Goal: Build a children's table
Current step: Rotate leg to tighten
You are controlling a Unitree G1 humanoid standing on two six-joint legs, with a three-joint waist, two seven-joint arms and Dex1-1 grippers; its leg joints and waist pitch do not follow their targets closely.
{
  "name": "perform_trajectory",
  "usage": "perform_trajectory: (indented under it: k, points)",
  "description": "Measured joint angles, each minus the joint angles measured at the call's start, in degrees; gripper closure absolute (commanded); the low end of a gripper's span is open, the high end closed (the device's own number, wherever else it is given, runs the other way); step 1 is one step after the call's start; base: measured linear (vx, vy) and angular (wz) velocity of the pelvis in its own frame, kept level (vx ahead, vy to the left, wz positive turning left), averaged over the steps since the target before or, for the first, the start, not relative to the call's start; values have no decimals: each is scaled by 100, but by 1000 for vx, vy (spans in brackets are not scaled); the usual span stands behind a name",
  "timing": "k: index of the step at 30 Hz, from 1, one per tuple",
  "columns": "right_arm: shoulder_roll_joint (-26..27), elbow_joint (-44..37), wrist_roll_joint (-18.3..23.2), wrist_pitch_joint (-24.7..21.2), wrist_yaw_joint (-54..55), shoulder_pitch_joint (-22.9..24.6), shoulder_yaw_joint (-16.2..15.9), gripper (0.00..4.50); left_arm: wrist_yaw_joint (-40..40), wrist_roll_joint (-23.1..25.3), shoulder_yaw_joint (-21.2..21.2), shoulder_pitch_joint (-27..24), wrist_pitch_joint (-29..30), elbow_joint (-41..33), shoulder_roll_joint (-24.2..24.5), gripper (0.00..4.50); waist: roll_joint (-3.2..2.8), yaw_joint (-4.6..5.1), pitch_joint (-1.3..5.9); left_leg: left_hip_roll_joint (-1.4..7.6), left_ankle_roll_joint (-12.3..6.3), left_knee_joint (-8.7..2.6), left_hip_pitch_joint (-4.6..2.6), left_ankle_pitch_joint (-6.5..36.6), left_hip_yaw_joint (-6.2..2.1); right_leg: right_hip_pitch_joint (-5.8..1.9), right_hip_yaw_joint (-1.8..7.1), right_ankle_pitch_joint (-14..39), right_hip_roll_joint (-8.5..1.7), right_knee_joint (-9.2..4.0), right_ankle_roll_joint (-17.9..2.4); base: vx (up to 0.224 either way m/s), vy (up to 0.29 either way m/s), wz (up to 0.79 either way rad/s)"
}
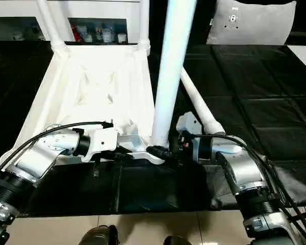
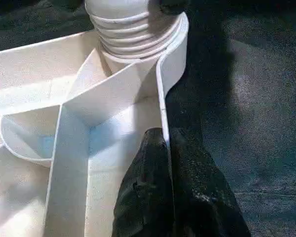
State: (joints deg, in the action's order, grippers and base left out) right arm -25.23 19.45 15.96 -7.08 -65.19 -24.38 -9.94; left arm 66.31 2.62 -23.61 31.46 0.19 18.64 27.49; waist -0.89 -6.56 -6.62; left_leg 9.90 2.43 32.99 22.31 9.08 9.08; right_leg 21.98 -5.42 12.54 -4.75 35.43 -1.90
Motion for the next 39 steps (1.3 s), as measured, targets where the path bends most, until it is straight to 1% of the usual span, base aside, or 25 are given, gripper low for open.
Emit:
perform_trajectory:
  k: [3, 7, 10, 12, 14, 16, 18, 21, 24, 26, 27, 28, 30, 32, 34, 35, 36, 37, 39]
  points:
    - [-1, -1, 7, -38, -19, -1, 1, 167, 0, -1, -4, 3, -2, 7, 0, 450, 0, 0, 0, 1, -1, 4, 0, 0, 0, 0, 0, 0, 0, 4, 0, 0, 0, 0]
    - [0, -31, 34, -165, -17, 0, 8, 178, 4, -18, 1, 0, 6, 10, -4, 450, 0, -2, 0, 2, -1, 10, 0, 1, 0, 0, 0, 0, 0, 11, 0, 0, 0, 0]
    - [16, -128, 45, -383, 57, 20, 39, 180, -5, -66, 46, -13, 165, -2, -45, 450, 0, -3, 0, 3, -1, 15, -2, 1, 0, 0, 1, 0, 0, 18, 0, 0, 0, 0]
    - [190, -212, 25, -583, 382, 60, 108, 181, -215, -75, 157, -70, 560, -106, -196, 450, 1, 13, 1, 4, 2, 22, -9, 1, 2, -2, 6, 0, -1, 31, -1, 0, 0, 0]
    - [482, -237, -98, -742, 1045, 72, 239, 181, -672, -40, 321, -111, 1088, -168, -441, 450, 0, 47, 1, 6, 26, 37, -17, 13, 2, -3, 9, -7, -1, 48, -12, 0, 0, 0]
    - [762, -192, -211, -832, 1703, 51, 399, 181, -1092, 20, 419, -126, 1475, -217, -671, 450, -1, 142, 2, 7, 28, 49, -24, 10, 6, -3, 18, -15, -1, 58, -19, 0, 0, 0]
    - [961, -108, -237, -873, 2173, 14, 509, 182, -1434, 60, 440, -174, 1838, -358, -896, 450, -2, 214, 3, 7, 28, 50, -32, 10, 14, -2, 22, -25, -6, 55, -22, 0, 0, 0]
    - [1578, 280, -343, -874, 3317, -248, 833, 182, -2344, 305, 604, -188, 2570, -497, -1503, 450, -2, 330, 4, 8, 31, 54, -34, 9, 20, 2, 24, -37, -7, 55, -21, 0, 0, 0]
    - [1901, 556, -462, -866, 4107, -501, 989, 182, -3018, 467, 666, -186, 2999, -582, -1980, 450, -5, 371, 7, 8, 30, 51, -30, 9, 22, 3, 25, -40, -7, 48, -17, 0, 0, 0]
    - [2013, 644, -513, -832, 4371, -575, 1043, 182, -3290, 508, 664, -186, 3149, -624, -2153, 450, -12, 361, 11, 8, 29, 45, -25, 9, 23, 3, 23, -39, -7, 37, -14, 0, 0, 0]
    - [2017, 669, -513, -798, 4380, -588, 1049, 127, -3335, 506, 657, -186, 3180, -639, -2170, 450, -16, 351, 13, 8, 29, 41, -24, 9, 24, 3, 23, -39, -7, 32, -13, 0, 0, 0]
    - [2017, 682, -514, -758, 4380, -586, 1051, 113, -3343, 504, 651, -186, 3186, -648, -2172, 450, -17, 342, 14, 8, 28, 37, -22, 9, 25, 3, 21, -39, -7, 27, -12, 0, 0, 0]
    - [2066, 805, -507, -725, 4393, -538, 1082, 107, -3332, 502, 604, -186, 3185, -684, -2165, 450, -21, 313, 15, 8, 27, 32, -13, 10, 26, 8, 17, -39, -7, 19, -12, 0, 0, 0]
    - [2061, 810, -507, -633, 4365, -486, 1083, 76, -3303, 504, 565, -187, 3184, -727, -2118, 450, -29, 299, 20, 8, 19, 33, -1, 10, 28, 18, 16, -40, -7, 17, -11, 0, 0, 0]
    - [2003, 795, -509, -585, 4272, -460, 1063, 66, -3273, 505, 561, -186, 3173, -730, -2088, 450, -36, 302, 24, 9, 15, 33, -1, 10, 30, 18, 16, -40, -7, 16, -10, 0, 0, 0]
    - [1954, 748, -507, -572, 4162, -416, 1054, 50, -3236, 505, 542, -186, 3131, -729, -2012, 450, -40, 296, 26, 9, 16, 33, 0, 10, 31, 19, 16, -41, -7, 16, -10, 0, 0, 0]
    - [1880, 707, -504, -555, 4062, -371, 1049, 50, -3191, 501, 521, -186, 3084, -726, -1969, 450, -43, 288, 28, 10, 16, 32, 0, 10, 31, 19, 15, -41, -7, 16, -10, 0, 0, 0]
    - [1817, 639, -490, -542, 3937, -303, 1038, 35, -3141, 500, 506, -184, 3014, -713, -1911, 450, -45, 284, 29, 11, 17, 32, 0, 10, 31, 19, 15, -41, -7, 16, -10, 0, 0, 0]
    - [1581, 464, -397, -532, 3511, -143, 988, 23, -2885, 485, 458, -169, 2703, -628, -1689, 450, -54, 285, 31, 12, 17, 31, 0, 10, 32, 21, 14, -43, -7, 16, -6, 0, 0, 0]
